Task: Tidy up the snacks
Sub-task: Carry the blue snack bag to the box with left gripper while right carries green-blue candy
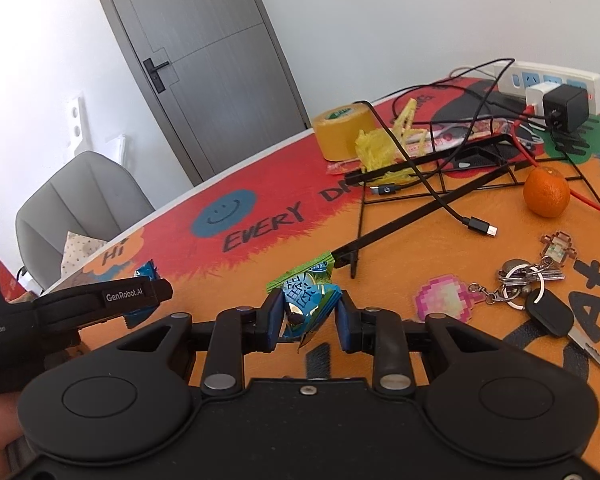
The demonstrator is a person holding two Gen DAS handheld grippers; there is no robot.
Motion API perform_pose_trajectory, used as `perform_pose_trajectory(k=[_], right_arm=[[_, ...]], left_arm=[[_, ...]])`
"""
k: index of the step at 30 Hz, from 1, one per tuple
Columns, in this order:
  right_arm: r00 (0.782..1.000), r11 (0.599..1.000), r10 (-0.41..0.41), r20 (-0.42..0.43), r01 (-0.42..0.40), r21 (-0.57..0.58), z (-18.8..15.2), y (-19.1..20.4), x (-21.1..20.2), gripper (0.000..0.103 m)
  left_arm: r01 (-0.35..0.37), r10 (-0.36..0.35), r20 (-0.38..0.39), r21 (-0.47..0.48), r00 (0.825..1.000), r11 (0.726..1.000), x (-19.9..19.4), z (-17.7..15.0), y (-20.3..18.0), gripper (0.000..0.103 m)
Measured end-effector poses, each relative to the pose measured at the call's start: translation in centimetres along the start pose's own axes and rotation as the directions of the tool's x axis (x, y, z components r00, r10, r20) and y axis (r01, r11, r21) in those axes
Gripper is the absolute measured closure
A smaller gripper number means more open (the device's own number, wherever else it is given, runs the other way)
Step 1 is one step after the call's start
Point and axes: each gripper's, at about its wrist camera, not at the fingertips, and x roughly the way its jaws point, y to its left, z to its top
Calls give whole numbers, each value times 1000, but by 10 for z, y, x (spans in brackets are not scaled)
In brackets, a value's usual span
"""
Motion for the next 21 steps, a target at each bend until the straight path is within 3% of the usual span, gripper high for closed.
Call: perform_pose_trajectory(k=[21], right_arm=[[993, 997, 64, 98, -58, -59, -8, 50, -65, 74]], left_arm=[[82, -79, 120, -19, 990, 996, -112, -3, 30, 72]])
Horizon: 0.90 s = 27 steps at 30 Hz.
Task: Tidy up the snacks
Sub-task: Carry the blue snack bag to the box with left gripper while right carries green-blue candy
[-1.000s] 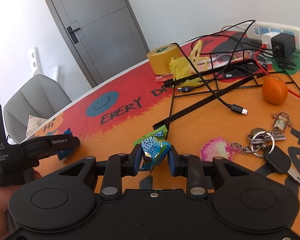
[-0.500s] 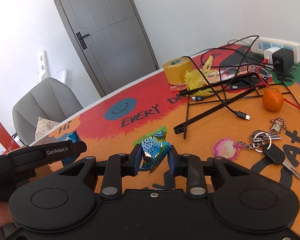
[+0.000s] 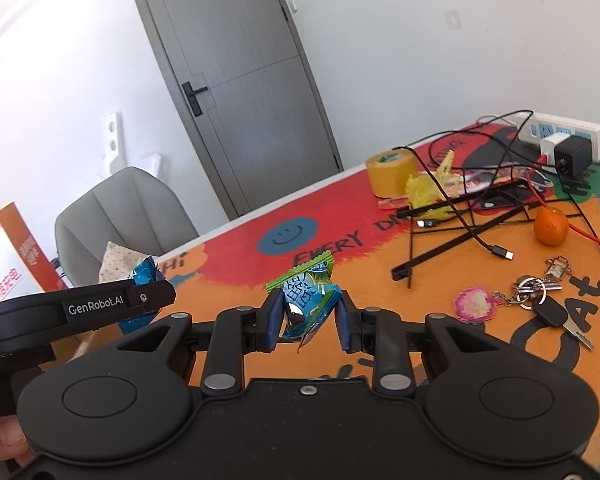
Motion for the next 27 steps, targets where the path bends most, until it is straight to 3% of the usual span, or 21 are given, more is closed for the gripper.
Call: perform_pose_trajectory(k=[14, 27], right_arm=[[997, 997, 65, 30, -64, -53, -3, 45, -21, 74], [992, 987, 127, 13, -126, -97, -15, 95, -22, 74]], left_arm=[[-25, 28, 58, -48, 998, 999, -50, 3, 46, 72], [-69, 75, 63, -98, 995, 993, -80, -3, 101, 72]])
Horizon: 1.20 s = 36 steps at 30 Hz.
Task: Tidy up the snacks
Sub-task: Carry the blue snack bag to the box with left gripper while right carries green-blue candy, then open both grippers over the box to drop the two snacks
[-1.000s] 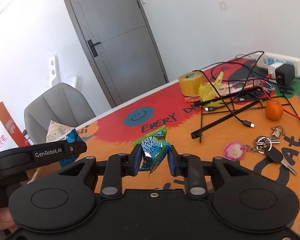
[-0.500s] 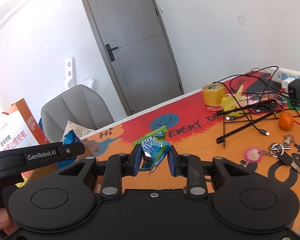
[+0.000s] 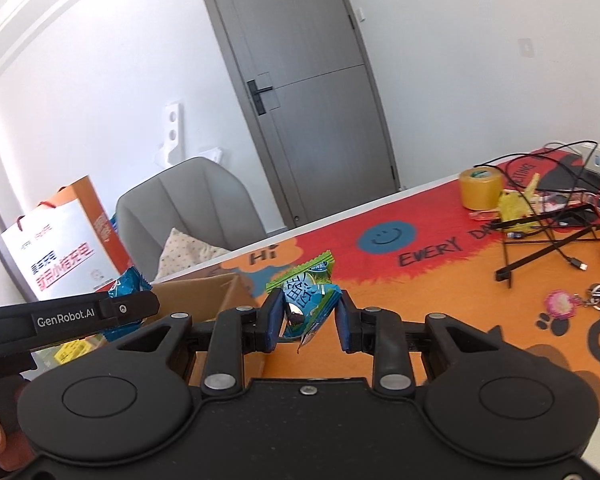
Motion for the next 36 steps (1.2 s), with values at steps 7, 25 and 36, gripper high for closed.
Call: perform_pose_trajectory(k=[7, 25, 36], right_arm=[[999, 999, 34, -10, -34, -24, -4, 27, 4, 74], [994, 989, 95, -52, -100, -107, -12, 91, 11, 74], [992, 982, 110, -68, -119, -146, -14, 114, 2, 47]], left_arm=[[-29, 29, -5, -23, 1000, 999, -12, -4, 32, 72], [-63, 60, -50, -72, 997, 995, -32, -10, 89, 56], [-79, 76, -46, -67, 996, 995, -48, -16, 108, 27]])
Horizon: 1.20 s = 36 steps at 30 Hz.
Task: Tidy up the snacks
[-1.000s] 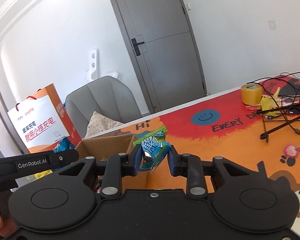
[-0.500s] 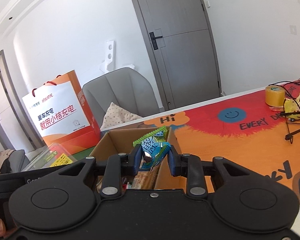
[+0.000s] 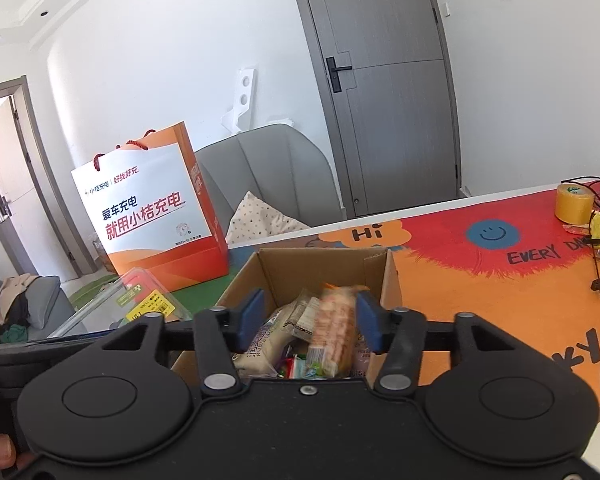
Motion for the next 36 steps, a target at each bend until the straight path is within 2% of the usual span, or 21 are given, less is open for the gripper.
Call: perform_pose_trajectory(k=[3, 9, 12, 19, 26, 36], right_arm=[[1000, 1000, -16, 6, 16, 1, -1, -2, -7, 42], [999, 999, -40, 12, 40, 1, -4, -10, -22, 24], [998, 999, -54, 15, 54, 9, -5, -16, -31, 20], [996, 997, -78, 32, 77, 27, -7, -31, -56, 2], [994, 995, -101, 39, 100, 23, -11, -42, -83, 0], [989, 990, -140, 46, 139, 8, -14, -51, -120, 0]], left_arm=[[0, 0, 5, 11, 1000, 1000, -6, -2, 2, 20], [16, -17, 15, 48, 1000, 999, -18, -6, -1, 15], [19, -21, 24, 74, 1000, 997, -24, -8, -7, 10], [38, -41, 28, 110, 999, 993, -38, -14, -18, 5], [45, -50, 34, 148, 998, 988, -58, -19, -28, 1], [70, -77, 33, 174, 997, 982, -87, -21, -38, 1]])
